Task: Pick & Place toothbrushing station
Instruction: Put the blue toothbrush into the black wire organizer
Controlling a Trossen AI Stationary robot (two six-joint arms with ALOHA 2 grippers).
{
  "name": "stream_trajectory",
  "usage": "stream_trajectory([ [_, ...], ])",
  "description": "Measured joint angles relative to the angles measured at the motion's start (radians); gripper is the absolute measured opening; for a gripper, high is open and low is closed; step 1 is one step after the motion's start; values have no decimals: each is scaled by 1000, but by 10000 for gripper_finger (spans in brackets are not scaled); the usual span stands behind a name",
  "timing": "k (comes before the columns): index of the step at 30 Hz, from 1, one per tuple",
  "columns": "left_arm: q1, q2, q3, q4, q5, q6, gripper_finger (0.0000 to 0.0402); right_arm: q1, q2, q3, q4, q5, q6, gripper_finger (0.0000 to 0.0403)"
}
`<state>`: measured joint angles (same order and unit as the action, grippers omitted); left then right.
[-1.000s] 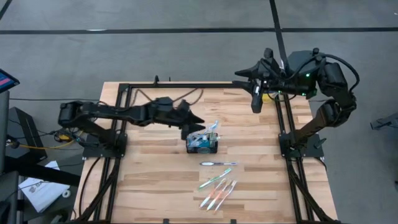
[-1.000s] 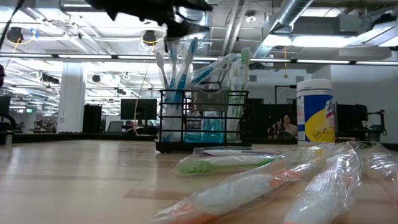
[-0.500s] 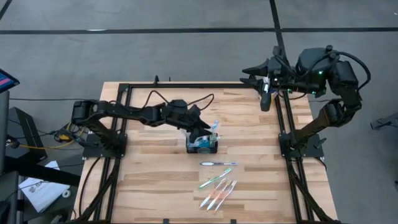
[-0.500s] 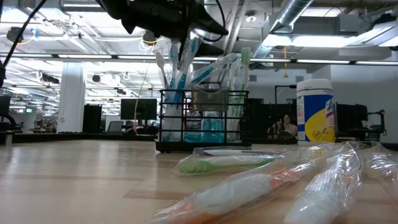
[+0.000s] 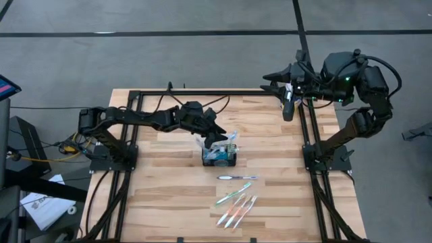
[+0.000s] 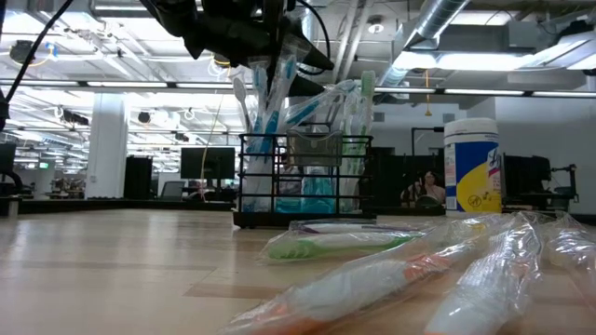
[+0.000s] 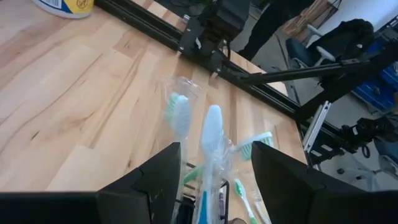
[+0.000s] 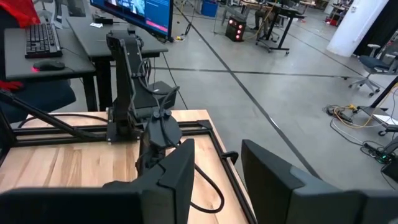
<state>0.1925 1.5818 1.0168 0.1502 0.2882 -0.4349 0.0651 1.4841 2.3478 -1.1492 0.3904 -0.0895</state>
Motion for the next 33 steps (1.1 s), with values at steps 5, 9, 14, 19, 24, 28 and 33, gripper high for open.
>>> stream_trajectory([
  [5, -1, 0, 0, -2, 18, -1, 191, 0, 0, 0, 0, 0, -9, 122],
  [9, -1, 12, -2, -5, 31, -14, 191, 0, 0, 0, 4, -4, -16, 122],
  [14, -1, 46, 4, 4, 34, -18, 191, 0, 0, 0, 9, -26, -16, 122],
  [19, -1, 80, 4, 4, 34, -25, 191, 0, 0, 0, 10, -27, -16, 122],
  [24, 1, 82, 4, 13, 34, -26, 186, 0, 0, 0, 8, -26, -17, 122],
  [28, 7, 77, 5, 22, 34, -37, 174, 0, 0, 0, 8, -26, -24, 122],
  [33, 11, 77, 5, 26, 35, -40, 147, 0, 0, 0, 6, -26, -26, 122],
])
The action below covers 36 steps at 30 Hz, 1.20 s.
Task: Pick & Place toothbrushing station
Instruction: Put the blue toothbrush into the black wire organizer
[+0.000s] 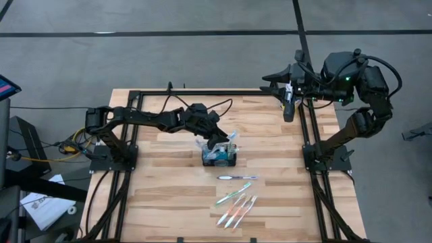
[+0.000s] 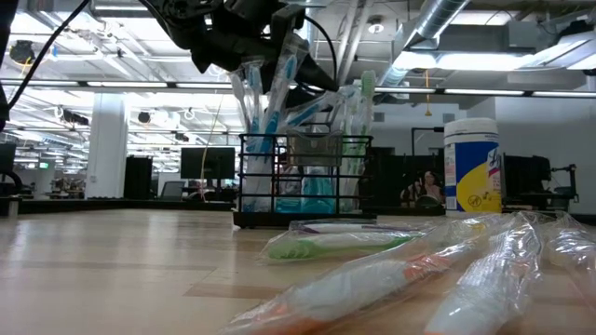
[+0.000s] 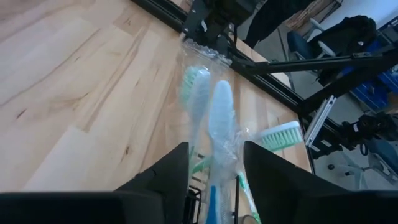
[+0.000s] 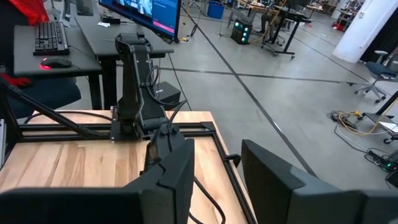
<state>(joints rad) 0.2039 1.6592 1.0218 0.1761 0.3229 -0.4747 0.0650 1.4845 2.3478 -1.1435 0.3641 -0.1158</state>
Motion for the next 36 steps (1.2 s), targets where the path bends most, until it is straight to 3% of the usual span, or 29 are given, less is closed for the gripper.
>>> stream_trajectory([
  [10, 0, 0, 0, 15, 39, -1, 11, 0, 0, 0, 0, 0, -11, 122],
  [24, 0, -59, 0, 98, 76, -1, 7, 0, 0, 0, 4, 0, -25, 122],
  [31, -9, -175, -3, 113, 10, 111, 6, 0, 0, 0, 8, 0, -34, 122],
  [36, -50, -244, -3, 178, -99, 235, 5, 0, 0, 0, 8, 0, -42, 122],
])
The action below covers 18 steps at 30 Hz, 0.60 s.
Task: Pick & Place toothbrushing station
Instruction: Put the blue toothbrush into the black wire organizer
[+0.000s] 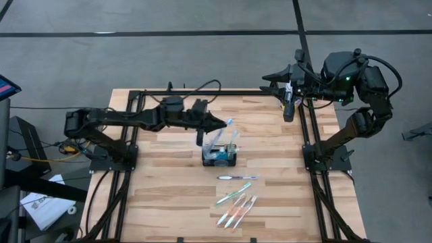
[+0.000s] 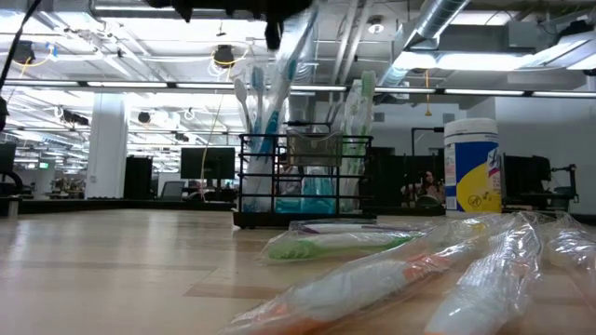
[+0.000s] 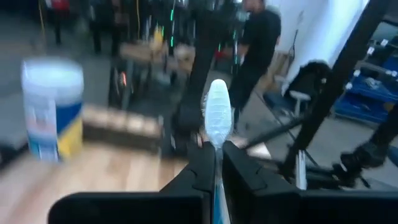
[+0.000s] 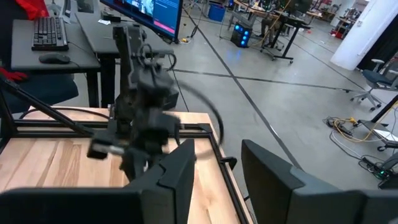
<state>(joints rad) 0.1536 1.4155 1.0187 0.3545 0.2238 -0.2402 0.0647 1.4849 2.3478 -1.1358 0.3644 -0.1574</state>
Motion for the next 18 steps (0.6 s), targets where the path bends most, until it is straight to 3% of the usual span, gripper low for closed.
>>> stream_trajectory([
  [8, -122, -74, 0, 125, -190, 109, 4, 0, 0, 0, 2, 0, 21, 122],
  [18, -399, -117, -12, 143, -623, 360, 4, 0, 0, 0, 21, 0, 99, 122],
])
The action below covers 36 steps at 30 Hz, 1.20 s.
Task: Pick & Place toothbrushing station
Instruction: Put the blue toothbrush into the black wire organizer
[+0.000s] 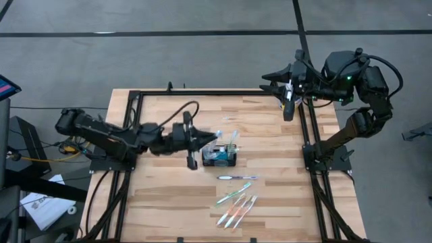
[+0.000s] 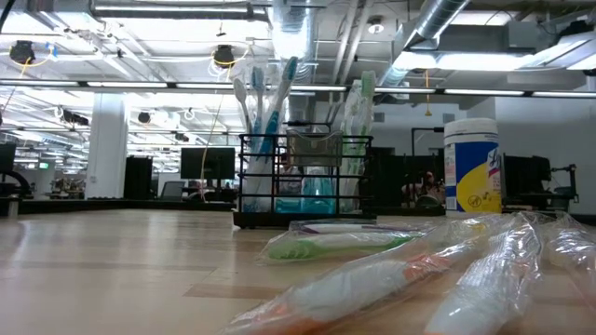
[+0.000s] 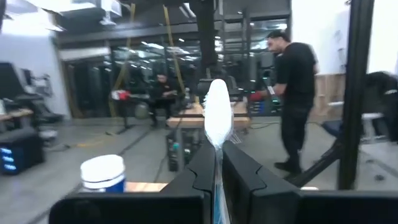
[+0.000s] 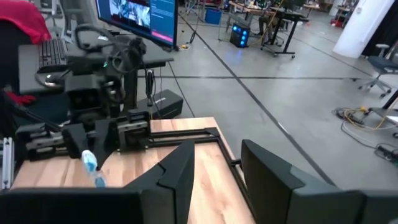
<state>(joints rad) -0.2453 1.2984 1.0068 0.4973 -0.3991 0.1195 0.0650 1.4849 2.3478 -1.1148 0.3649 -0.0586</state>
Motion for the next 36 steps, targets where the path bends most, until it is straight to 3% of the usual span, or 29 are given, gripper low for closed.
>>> stream_trajectory([
  [9, -137, 0, -338, 515, -272, 71, 3, 0, 5, 0, 3, 0, 25, 122],
  [13, -152, 1, -453, 669, -353, 138, 3, 0, 16, -1, 2, -2, 25, 122],
  [20, -110, 33, -534, 721, -322, 135, 4, 0, 50, -1, -7, -6, -11, 122],
  [29, -90, 229, -541, 1018, -222, 107, 5, 0, 95, -1, -7, -13, -70, 122],
  [36, -96, 340, -540, 1039, -248, 56, 5, 0, 87, -1, 2, -13, -83, 122],
])
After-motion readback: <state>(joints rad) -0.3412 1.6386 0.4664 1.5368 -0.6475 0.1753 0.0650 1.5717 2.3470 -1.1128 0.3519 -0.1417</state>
